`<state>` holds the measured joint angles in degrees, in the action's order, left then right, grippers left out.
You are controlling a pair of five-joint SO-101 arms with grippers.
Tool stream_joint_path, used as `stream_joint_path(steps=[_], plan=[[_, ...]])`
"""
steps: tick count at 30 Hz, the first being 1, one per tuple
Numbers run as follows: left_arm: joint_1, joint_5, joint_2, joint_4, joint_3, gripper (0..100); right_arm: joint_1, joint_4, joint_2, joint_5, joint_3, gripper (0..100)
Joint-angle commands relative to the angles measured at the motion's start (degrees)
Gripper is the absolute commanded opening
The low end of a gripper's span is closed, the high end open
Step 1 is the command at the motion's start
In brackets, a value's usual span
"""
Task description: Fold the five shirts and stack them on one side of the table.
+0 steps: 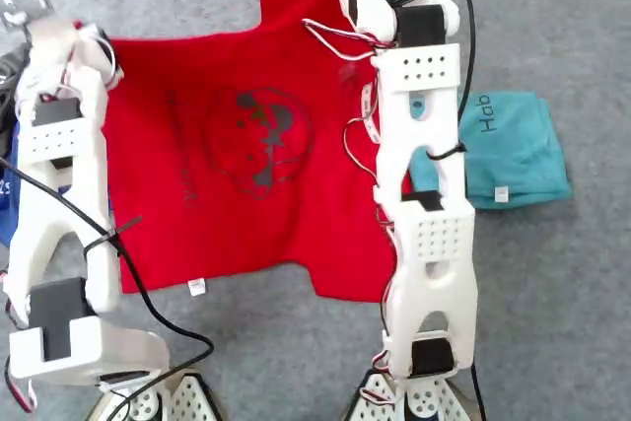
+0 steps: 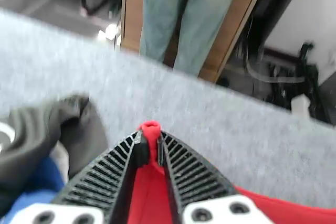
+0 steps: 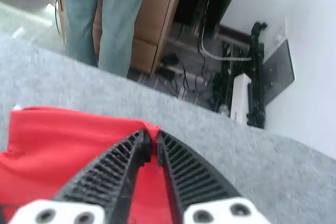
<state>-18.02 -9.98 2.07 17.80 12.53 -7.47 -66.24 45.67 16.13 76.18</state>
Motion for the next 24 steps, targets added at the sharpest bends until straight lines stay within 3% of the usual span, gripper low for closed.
stream_joint_path(steps=[1,10,15,20,24], plan=[[1.10,-0.09,-0.53,1.76,-6.02,3,0.79,2.20,1.27,-0.18,5.05,1.4],[0.75,-0.09,-4.04,5.10,-2.59,3,0.97,-1.32,2.77,0.18,8.40,1.4],[1.19,1.67,-0.88,6.59,4.00,3,1.23,-13.80,0.92,0.79,14.11,1.4],[3.30,7.74,10.02,18.64,11.65,3,1.05,-30.77,0.48,7.03,19.82,1.4],[3.30,9.14,18.37,23.47,19.82,3,2.73,-35.16,0.40,6.42,18.86,1.4]])
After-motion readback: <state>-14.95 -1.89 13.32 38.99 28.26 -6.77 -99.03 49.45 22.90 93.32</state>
